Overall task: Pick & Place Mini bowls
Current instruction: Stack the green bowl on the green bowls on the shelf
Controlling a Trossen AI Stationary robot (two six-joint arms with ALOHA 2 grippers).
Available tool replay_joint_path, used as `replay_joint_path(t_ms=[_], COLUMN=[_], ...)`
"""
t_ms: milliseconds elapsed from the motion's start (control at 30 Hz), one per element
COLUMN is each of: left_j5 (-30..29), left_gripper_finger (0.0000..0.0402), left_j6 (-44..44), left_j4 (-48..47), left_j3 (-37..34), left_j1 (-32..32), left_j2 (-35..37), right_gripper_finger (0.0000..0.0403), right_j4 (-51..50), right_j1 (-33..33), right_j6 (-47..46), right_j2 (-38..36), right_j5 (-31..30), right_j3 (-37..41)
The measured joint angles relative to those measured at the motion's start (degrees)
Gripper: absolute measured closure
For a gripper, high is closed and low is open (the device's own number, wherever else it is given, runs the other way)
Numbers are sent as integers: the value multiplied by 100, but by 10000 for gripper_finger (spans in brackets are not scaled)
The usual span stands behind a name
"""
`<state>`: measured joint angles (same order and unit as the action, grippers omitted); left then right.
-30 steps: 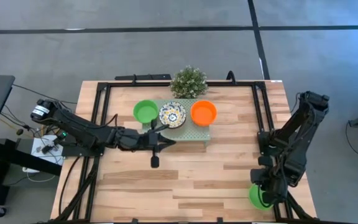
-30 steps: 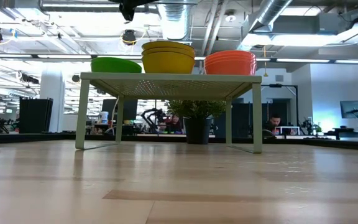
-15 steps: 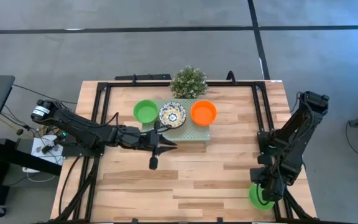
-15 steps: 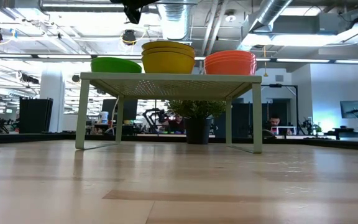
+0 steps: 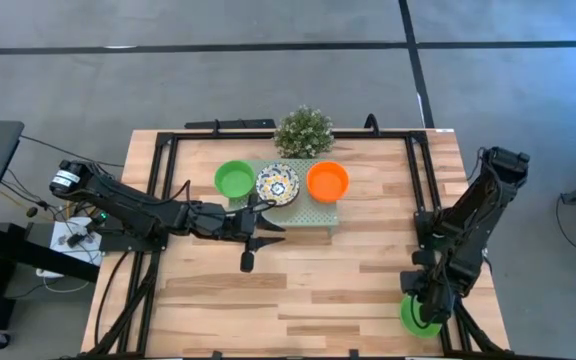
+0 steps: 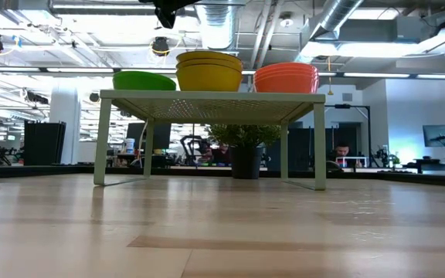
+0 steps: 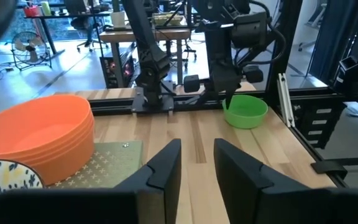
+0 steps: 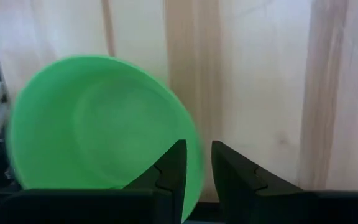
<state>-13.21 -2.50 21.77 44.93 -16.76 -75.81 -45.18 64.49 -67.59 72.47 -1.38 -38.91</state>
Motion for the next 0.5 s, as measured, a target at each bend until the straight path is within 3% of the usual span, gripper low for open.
replay_joint_path(t_ms=[233, 433, 500], left_j5=[0, 0, 2], left_gripper_finger=[304, 303, 303], left_j6=[0, 91, 279], left_j4=[24, 69, 133], left_j3=[0, 0, 0], left_j1=[1, -18, -21], left_j2=[0, 0, 0], right_gripper_finger=[337, 393, 394], right_j4=[-97, 424, 567], right_j1=[0, -13, -96], right_j6=[-46, 327, 174], right_j2=[-2, -2, -2], right_j5=[-10, -9, -34], right_j3=[208, 240, 237])
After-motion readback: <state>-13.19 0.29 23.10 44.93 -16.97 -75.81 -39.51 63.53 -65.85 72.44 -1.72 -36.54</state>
